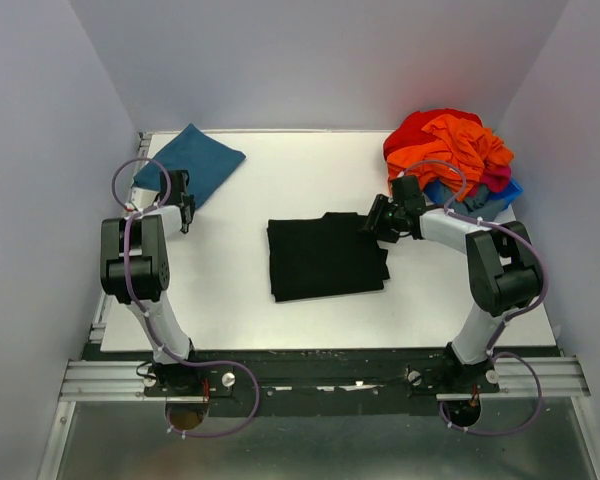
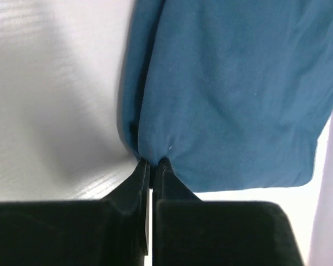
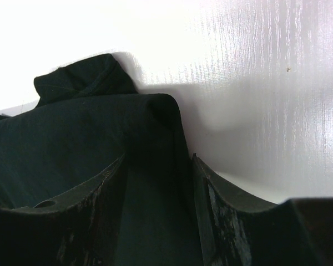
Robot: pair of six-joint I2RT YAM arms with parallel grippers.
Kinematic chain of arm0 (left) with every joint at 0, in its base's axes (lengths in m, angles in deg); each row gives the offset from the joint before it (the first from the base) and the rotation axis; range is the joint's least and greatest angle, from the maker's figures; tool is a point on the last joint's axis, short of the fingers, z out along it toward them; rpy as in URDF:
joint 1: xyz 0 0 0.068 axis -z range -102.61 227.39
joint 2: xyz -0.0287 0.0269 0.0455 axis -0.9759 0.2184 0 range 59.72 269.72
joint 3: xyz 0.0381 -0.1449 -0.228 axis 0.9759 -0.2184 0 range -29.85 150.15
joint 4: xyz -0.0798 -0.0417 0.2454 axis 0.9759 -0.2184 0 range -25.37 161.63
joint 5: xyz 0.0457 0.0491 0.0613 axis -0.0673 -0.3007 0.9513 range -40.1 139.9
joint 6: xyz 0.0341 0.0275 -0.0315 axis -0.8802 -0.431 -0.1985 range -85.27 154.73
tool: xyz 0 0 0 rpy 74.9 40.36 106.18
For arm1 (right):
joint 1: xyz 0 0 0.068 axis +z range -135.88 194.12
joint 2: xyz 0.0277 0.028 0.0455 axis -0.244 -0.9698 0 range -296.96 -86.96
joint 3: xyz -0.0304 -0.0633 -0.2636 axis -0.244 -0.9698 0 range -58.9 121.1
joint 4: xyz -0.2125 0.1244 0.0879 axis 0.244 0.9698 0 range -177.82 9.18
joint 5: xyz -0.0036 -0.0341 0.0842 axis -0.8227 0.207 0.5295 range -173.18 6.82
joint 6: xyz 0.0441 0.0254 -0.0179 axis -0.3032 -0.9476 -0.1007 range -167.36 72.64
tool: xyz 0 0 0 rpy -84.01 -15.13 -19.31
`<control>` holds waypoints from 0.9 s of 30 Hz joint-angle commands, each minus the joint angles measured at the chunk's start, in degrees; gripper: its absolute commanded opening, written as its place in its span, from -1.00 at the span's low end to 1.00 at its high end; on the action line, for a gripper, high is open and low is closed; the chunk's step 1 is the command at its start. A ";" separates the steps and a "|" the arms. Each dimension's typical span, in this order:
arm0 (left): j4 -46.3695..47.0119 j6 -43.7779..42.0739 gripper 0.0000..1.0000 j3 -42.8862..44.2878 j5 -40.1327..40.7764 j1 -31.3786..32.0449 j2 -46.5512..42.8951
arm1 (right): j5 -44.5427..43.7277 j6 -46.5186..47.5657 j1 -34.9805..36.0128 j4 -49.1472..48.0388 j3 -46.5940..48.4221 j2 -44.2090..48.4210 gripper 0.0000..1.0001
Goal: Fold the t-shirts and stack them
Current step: Put the neatly folded tshirt into the corner of the board with both arms
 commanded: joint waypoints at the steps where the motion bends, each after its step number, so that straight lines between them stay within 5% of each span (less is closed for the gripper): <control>1: -2.51 -1.12 -1.00 0.71 -0.97 -0.96 -0.34 | -0.23 -0.09 -0.23 -0.78 0.10 0.64 0.15; 16: -4.45 -9.30 -1.00 -35.57 -12.65 -1.40 -28.36 | 0.56 -2.11 -0.14 -0.51 0.19 0.37 0.15; 24: -27.52 -5.89 -0.99 -41.04 2.87 -1.84 -53.06 | 0.39 -2.55 -0.14 0.19 -0.08 0.55 0.17; 26: -28.88 -4.46 -0.81 -42.18 5.26 -3.33 -57.63 | 0.30 -2.64 -0.14 0.45 -0.08 0.90 0.18; 27: -27.92 -4.90 -0.42 -42.97 5.36 -3.86 -59.39 | 0.38 -2.73 -0.14 0.28 -0.25 1.07 0.18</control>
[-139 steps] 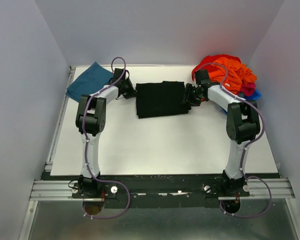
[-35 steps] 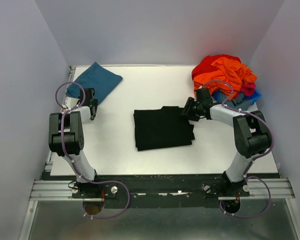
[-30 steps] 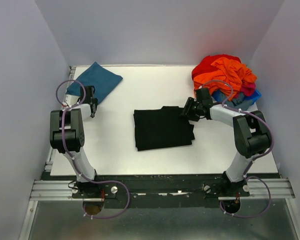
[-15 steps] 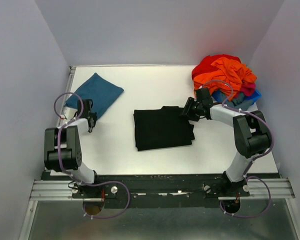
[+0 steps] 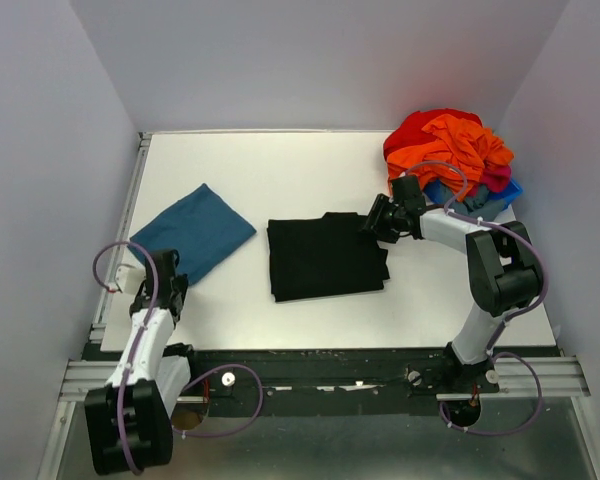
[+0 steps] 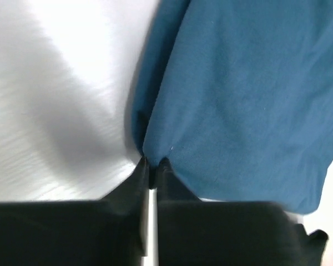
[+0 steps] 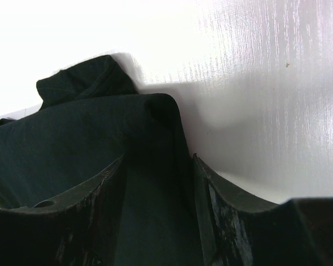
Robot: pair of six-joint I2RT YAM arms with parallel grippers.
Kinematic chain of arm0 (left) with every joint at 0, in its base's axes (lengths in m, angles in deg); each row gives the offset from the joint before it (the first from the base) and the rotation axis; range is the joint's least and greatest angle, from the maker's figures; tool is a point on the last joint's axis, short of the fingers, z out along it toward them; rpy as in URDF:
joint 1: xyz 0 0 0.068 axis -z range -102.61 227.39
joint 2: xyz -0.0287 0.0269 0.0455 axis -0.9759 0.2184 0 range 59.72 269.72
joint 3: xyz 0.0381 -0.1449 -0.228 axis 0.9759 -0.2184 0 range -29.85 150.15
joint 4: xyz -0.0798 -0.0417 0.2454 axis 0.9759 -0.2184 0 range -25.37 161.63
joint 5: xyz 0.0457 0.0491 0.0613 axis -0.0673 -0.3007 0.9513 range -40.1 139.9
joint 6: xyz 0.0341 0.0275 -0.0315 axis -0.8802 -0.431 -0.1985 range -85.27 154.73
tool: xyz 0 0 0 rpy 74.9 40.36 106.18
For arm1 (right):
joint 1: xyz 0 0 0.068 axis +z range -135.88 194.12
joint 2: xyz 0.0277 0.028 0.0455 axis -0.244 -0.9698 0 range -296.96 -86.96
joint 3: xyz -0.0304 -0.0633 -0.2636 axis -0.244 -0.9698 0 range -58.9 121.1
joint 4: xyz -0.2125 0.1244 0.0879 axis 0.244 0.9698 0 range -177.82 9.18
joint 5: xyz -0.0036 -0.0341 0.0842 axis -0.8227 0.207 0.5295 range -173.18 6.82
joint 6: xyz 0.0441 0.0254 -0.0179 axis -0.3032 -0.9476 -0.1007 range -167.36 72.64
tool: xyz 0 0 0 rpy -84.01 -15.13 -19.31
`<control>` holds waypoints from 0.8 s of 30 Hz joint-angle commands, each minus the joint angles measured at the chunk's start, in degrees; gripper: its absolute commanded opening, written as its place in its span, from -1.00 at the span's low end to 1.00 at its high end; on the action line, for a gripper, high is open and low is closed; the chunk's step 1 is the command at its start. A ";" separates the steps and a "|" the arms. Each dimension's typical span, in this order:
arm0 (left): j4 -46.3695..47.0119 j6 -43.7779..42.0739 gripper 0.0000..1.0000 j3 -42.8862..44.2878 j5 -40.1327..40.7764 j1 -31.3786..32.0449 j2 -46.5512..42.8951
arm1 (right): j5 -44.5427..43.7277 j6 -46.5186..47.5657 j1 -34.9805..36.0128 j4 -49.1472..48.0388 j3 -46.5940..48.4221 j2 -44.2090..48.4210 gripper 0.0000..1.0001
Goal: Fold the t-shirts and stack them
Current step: Put the neatly folded tshirt into the corner of the board with both arms
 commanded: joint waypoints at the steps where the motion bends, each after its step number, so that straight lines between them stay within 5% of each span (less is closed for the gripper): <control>1: -10.39 1.11 0.02 -2.22 8.02 -2.27 -6.91 | 0.23 -0.96 -0.14 0.19 -0.25 1.16 0.18; 3: -11.16 -0.20 0.83 0.05 8.02 -2.36 -6.30 | 0.06 -0.96 -0.14 0.19 -0.51 1.51 0.19; 4: -12.21 -1.78 0.92 1.72 7.76 -2.44 -5.60 | 0.05 -1.05 -0.14 0.10 -0.51 1.52 0.20; 8: -15.13 -7.67 0.97 7.00 6.36 -2.27 -4.89 | -0.99 -0.52 -0.14 0.98 -0.16 1.52 0.22; 12: -7.59 -15.40 0.97 6.14 -1.71 0.71 -8.31 | -2.93 0.53 -0.14 2.21 0.54 1.69 0.19; 15: -0.03 -16.65 0.98 4.56 -5.16 7.29 -10.07 | -5.21 1.76 -0.14 3.17 0.98 1.87 0.18; 17: 2.44 -16.03 0.97 4.99 -3.06 14.58 -9.03 | -4.09 3.34 -0.14 2.74 1.15 1.87 0.38; 19: 5.87 -16.38 0.97 5.87 -2.61 20.91 -5.70 | -0.84 4.31 -0.23 1.25 0.80 1.43 0.55; 24: 14.13 -19.10 0.97 10.96 -5.51 27.25 8.79 | -1.53 5.02 -0.76 2.91 2.82 -1.12 0.52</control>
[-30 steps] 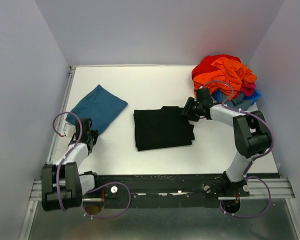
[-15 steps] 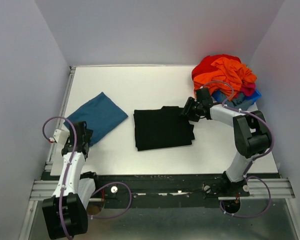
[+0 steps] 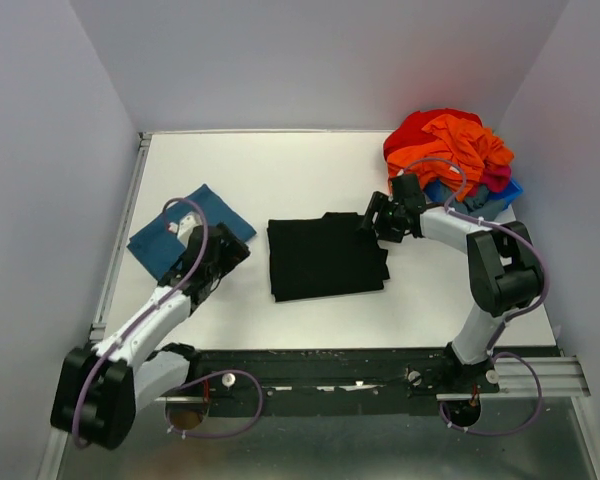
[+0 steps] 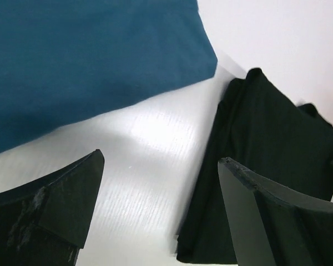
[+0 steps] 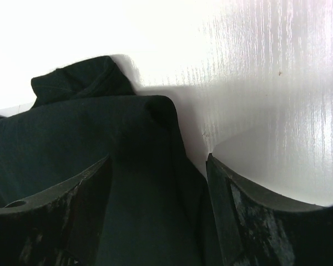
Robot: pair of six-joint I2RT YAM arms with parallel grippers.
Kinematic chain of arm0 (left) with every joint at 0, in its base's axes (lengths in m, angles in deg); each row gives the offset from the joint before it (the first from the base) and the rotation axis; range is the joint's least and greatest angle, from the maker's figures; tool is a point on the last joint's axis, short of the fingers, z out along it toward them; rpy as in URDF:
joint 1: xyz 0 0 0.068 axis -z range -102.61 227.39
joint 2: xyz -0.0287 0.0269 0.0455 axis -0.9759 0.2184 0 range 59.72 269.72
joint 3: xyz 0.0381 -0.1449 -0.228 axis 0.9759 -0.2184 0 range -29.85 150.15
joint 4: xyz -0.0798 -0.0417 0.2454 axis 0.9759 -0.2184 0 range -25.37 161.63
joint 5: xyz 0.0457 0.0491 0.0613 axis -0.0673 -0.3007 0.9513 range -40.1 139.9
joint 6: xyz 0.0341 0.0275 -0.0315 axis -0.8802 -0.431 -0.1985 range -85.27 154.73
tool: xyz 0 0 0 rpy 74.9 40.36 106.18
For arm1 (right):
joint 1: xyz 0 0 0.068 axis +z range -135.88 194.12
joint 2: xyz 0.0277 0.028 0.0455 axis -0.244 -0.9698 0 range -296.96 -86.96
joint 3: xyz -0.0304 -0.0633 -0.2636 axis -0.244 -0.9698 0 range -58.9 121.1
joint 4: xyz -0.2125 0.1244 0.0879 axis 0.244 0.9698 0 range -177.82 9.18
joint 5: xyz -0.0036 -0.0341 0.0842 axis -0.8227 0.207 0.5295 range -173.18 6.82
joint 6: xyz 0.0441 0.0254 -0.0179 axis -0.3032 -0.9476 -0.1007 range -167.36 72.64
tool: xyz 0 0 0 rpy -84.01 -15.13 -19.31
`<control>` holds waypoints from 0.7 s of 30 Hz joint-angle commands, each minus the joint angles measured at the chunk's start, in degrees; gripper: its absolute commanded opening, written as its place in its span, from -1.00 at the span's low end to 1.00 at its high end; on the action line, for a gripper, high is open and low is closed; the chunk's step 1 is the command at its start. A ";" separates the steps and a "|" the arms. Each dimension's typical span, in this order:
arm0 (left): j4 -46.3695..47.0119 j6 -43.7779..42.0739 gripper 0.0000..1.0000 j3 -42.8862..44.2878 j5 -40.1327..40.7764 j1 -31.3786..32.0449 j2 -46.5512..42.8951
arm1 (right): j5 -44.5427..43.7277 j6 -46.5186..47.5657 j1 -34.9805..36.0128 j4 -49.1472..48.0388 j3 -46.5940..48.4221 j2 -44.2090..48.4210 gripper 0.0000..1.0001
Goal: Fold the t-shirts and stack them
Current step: Put the neatly folded tshirt into the corner of the board with both arms
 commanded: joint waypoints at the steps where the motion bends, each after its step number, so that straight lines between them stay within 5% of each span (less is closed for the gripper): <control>1: 10.51 -3.57 0.97 5.41 -3.50 3.89 12.42 | 0.26 2.17 -0.93 1.60 2.50 -1.91 0.49; 12: 20.89 -4.98 0.93 12.80 -12.56 5.39 31.94 | 1.76 2.61 -1.46 1.69 3.11 -3.41 0.30; 21: 23.88 -1.73 0.68 17.98 -16.86 5.39 45.30 | 2.73 2.88 -1.46 1.69 3.73 -4.11 0.22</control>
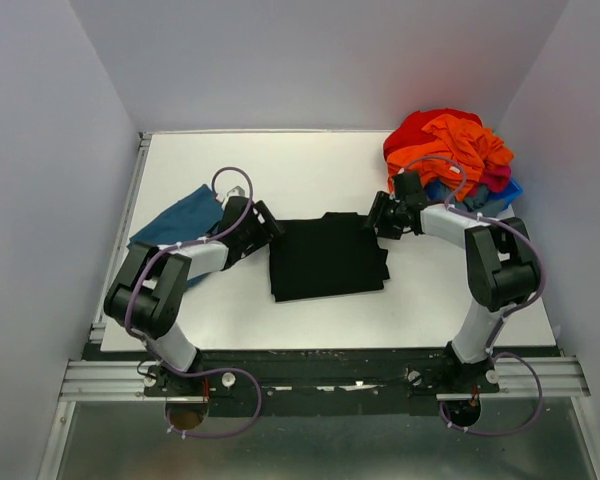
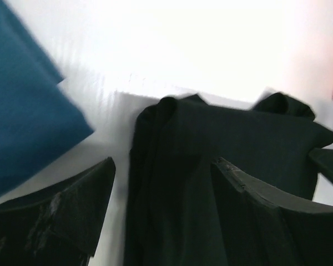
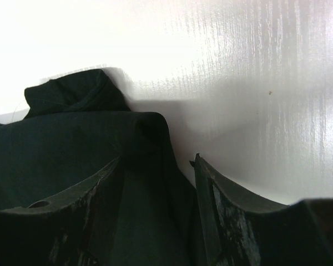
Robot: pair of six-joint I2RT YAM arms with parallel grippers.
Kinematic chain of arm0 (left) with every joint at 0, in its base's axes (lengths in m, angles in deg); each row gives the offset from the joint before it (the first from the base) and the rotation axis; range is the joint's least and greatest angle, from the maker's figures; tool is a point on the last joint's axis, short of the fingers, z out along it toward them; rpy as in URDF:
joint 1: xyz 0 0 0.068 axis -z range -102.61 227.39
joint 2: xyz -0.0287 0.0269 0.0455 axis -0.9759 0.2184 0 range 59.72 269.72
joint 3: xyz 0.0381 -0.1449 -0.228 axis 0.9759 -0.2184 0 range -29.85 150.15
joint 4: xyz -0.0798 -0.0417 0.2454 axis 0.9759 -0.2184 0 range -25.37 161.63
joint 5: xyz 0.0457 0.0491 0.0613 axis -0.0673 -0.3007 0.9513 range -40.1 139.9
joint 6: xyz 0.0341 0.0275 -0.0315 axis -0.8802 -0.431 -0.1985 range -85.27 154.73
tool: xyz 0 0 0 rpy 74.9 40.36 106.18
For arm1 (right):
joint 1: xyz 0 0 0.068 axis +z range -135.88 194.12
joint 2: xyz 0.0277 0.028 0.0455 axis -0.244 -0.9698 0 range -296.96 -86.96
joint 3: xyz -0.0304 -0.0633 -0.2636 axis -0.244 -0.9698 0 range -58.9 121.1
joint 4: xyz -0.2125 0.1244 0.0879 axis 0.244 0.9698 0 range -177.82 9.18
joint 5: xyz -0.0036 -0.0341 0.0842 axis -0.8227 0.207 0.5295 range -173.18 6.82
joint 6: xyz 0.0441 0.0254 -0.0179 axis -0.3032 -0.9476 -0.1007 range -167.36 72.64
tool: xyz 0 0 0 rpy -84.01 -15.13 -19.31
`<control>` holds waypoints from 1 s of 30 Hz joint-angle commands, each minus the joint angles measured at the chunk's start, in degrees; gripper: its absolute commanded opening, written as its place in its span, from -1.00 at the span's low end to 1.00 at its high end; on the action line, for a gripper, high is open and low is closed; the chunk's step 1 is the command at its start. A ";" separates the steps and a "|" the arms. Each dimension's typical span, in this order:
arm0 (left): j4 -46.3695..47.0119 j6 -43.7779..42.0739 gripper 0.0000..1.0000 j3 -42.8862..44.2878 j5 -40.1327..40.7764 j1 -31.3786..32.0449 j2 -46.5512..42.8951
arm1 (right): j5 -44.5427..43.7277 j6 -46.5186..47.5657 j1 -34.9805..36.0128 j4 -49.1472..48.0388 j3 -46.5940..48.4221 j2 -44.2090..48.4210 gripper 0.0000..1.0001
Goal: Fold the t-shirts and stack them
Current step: Put the neatly folded tshirt into the corner of the board with both arms
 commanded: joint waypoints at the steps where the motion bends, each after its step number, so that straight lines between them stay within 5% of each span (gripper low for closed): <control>1: 1.22 1.42 0.64 2.82 -2.68 0.34 6.14 | 1.63 0.87 -0.24 1.23 1.87 -2.01 0.21; 13: -1.69 -0.33 0.15 8.53 0.58 0.34 12.65 | 1.90 2.27 -0.15 4.48 5.82 -7.10 0.05; 17: 0.15 -0.60 -0.12 9.33 0.31 0.35 14.06 | 2.78 2.54 0.03 4.83 6.88 -8.60 -0.14; 20: 4.54 -1.56 -0.34 8.89 0.22 0.61 14.59 | 2.95 3.24 0.46 4.31 7.41 -8.87 -0.48; 23: 5.87 -3.49 -1.00 9.85 0.14 1.05 15.64 | 3.04 4.47 1.43 2.03 6.97 -7.82 -0.91; 30: 12.29 -6.04 -1.00 3.62 2.77 1.31 9.33 | -2.49 4.12 1.79 -3.24 -0.22 2.19 -0.99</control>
